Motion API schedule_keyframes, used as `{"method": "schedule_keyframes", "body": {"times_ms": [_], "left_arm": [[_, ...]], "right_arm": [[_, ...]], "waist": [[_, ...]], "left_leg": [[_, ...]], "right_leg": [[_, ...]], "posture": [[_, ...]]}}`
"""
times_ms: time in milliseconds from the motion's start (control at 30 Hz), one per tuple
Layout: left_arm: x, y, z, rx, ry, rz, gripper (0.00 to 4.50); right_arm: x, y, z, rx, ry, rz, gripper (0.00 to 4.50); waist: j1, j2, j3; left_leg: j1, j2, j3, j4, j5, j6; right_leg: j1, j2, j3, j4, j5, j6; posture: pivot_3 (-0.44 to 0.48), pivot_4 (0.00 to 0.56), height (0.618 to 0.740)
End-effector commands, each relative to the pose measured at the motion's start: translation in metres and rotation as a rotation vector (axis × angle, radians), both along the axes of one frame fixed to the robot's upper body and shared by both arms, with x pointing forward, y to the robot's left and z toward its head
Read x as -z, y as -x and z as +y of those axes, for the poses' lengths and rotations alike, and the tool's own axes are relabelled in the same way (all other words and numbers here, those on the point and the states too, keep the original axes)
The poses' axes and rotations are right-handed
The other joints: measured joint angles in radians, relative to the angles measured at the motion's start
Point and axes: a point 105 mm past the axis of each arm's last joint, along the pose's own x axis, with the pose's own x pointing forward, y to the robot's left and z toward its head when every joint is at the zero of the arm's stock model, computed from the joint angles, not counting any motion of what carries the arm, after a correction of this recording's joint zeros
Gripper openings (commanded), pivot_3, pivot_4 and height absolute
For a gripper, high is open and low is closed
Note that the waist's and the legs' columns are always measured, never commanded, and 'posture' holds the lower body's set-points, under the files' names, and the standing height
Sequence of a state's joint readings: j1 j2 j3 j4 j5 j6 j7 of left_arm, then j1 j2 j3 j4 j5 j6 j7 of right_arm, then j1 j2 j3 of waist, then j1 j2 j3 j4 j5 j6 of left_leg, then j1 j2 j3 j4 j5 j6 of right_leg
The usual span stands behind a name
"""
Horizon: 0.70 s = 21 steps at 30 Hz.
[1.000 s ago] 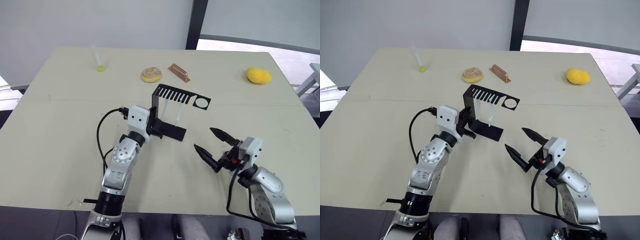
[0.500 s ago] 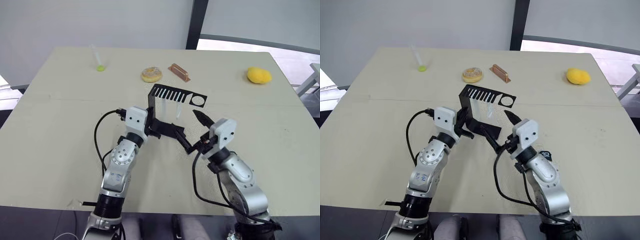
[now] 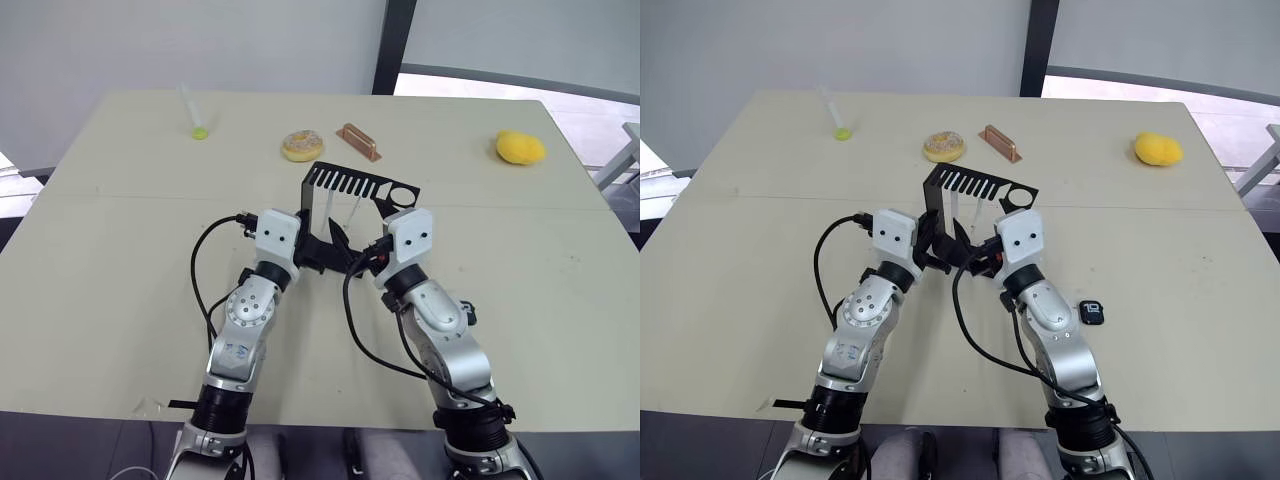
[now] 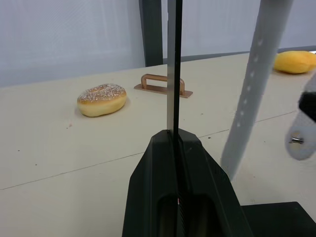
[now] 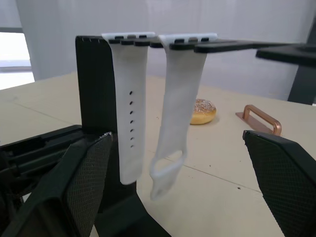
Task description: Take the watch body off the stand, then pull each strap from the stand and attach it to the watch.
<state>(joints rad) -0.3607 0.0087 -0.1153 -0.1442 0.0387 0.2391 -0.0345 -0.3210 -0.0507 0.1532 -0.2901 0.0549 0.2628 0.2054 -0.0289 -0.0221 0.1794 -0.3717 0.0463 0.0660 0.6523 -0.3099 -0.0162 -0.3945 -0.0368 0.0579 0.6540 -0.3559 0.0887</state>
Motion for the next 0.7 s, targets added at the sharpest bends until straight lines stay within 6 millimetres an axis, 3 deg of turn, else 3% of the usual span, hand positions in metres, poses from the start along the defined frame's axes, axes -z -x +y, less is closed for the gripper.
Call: {"method": "schedule_keyframes", "body": {"times_ms": [33,100,200,433,633,700], "left_arm": [[-0.020,0.005,-0.005,0.008,0.021,-0.069,0.04],[-0.019,0.005,-0.005,0.008,0.019,-0.068,0.04],[-0.018,0.004,-0.004,0.004,0.018,-0.064,0.00],[-0.017,0.005,-0.005,0.010,0.014,-0.059,0.00],[-0.016,0.004,-0.005,0.008,0.014,-0.056,0.00],[-0.016,0.004,-0.004,0.006,0.016,-0.053,0.00]], "right_arm": [[-0.013,-0.001,-0.003,0.045,-0.012,-0.054,4.50],[-0.013,-0.001,-0.003,0.044,-0.014,-0.056,4.50],[-0.017,-0.001,0.001,0.025,-0.015,-0.069,3.64],[-0.023,0.001,0.009,-0.012,-0.032,-0.095,0.12],[-0.027,0.008,0.012,-0.031,0.007,-0.141,0.05],[-0.030,0.014,0.014,-0.041,0.095,-0.222,0.05]], "waist": [[0.000,0.000,0.000],[0.000,0.000,0.000],[0.000,0.000,0.000],[0.000,0.000,0.000],[-0.001,0.000,0.000],[-0.001,0.000,0.000]], "left_leg": [[0.000,0.000,0.000,0.000,0.000,0.000],[0.000,0.000,0.000,0.000,0.000,0.000],[0.000,0.000,0.000,0.000,0.000,0.000],[0.000,0.000,0.000,0.000,0.000,0.000],[0.000,0.000,0.000,0.000,0.000,0.000],[0.000,0.000,0.000,0.000,0.000,0.000]], "right_leg": [[0.000,0.000,0.000,0.000,0.000,0.000],[0.000,0.000,0.000,0.000,0.000,0.000],[0.000,0.000,0.000,0.000,0.000,0.000],[0.000,0.000,0.000,0.000,0.000,0.000],[0.000,0.000,0.000,0.000,0.000,0.000],[0.000,0.000,0.000,0.000,0.000,0.000]], "posture": [[0.000,0.150,0.740],[0.000,0.150,0.740],[0.000,0.150,0.740],[0.000,0.150,0.740],[0.000,0.150,0.740],[0.000,0.150,0.740]]}}
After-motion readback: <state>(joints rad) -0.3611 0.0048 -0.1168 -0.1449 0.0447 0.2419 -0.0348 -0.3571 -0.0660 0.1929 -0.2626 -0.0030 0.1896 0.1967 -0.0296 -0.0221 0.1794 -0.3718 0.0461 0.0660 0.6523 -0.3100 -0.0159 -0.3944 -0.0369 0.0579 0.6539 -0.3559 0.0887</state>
